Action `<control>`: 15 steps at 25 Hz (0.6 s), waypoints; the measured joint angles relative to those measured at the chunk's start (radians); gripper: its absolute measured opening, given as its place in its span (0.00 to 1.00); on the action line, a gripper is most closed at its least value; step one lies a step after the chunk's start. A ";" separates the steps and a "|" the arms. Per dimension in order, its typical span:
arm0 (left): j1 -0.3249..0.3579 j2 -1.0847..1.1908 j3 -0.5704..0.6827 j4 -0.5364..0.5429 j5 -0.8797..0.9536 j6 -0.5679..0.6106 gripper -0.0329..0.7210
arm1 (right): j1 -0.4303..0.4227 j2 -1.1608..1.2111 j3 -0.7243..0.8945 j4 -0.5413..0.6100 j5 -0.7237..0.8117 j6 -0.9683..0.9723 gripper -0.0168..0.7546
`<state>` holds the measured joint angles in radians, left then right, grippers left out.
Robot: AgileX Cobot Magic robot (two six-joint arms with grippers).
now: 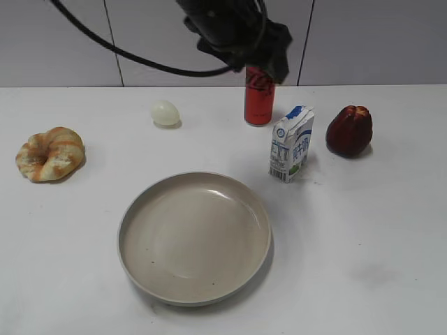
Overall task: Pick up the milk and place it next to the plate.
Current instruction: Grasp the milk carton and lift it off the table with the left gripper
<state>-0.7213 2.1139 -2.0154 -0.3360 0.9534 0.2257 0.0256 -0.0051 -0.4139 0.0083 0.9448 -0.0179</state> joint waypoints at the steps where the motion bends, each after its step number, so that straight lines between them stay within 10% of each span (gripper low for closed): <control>1: -0.014 0.027 -0.015 -0.001 0.000 -0.002 0.85 | 0.000 0.000 0.000 0.000 0.000 0.000 0.63; 15: -0.058 0.189 -0.037 0.025 -0.153 -0.011 0.96 | 0.000 0.000 0.000 0.000 0.000 0.000 0.63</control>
<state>-0.7792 2.3029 -2.0524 -0.3113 0.8004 0.2151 0.0256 -0.0051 -0.4139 0.0083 0.9448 -0.0179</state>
